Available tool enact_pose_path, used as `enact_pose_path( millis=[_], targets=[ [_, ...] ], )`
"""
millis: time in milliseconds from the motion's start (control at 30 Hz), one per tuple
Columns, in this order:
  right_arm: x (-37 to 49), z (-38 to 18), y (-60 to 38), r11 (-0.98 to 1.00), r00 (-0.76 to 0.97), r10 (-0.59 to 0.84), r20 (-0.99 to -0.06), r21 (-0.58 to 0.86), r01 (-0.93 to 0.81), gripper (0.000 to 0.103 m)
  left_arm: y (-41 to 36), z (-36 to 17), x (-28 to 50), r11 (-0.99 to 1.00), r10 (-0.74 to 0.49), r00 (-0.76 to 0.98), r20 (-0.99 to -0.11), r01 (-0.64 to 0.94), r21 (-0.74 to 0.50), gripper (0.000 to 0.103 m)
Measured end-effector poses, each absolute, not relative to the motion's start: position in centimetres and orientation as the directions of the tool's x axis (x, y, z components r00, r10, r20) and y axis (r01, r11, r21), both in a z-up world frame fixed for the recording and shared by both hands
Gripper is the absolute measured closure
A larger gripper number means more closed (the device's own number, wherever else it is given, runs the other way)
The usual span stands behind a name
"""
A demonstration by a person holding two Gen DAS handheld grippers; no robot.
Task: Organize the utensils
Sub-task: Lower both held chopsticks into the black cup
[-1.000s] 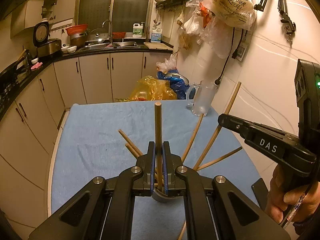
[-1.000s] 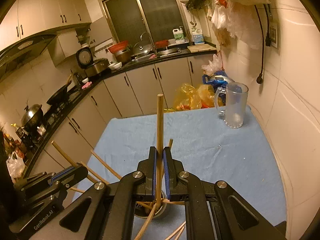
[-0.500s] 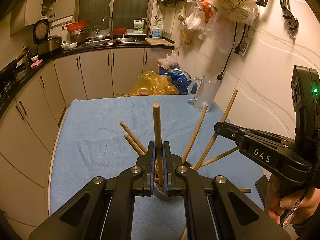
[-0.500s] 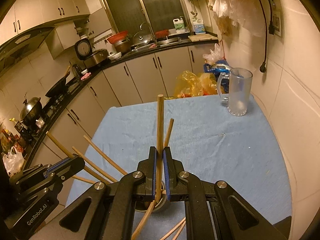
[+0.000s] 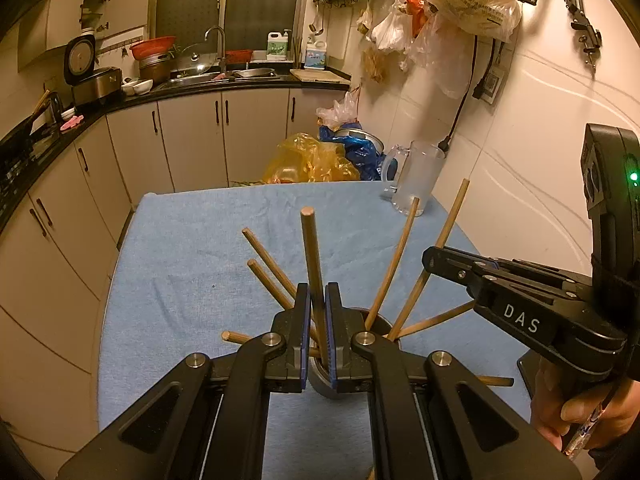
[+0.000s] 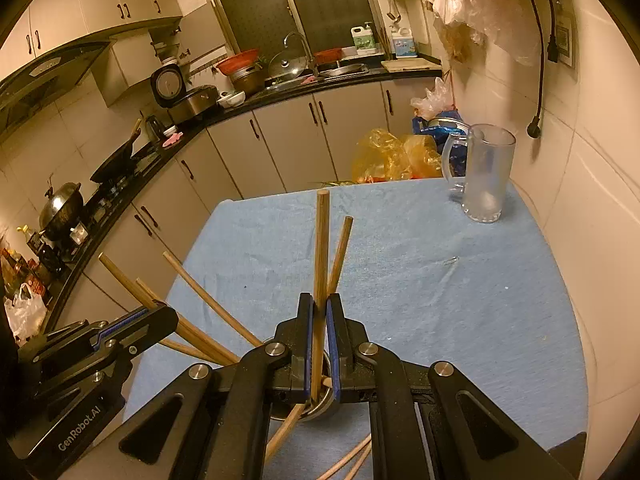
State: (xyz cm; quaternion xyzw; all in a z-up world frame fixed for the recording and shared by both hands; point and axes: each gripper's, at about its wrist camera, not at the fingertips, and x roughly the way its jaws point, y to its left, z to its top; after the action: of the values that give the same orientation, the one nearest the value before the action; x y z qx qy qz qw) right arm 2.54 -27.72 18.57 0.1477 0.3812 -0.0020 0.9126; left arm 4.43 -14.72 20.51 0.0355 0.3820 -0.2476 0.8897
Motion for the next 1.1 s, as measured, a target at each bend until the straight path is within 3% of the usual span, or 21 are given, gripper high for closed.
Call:
enact_pose_path(
  millis=[1100],
  targets=[
    [2.4, 18.0, -27.7, 0.948, 0.690, 0.136, -0.711, 0.295, 0.118, 0.095, -14.7, 19.6, 4.5, 0.879, -0.406, 0.586, -0.701, 0.461, -0.123, 0.096]
  ],
)
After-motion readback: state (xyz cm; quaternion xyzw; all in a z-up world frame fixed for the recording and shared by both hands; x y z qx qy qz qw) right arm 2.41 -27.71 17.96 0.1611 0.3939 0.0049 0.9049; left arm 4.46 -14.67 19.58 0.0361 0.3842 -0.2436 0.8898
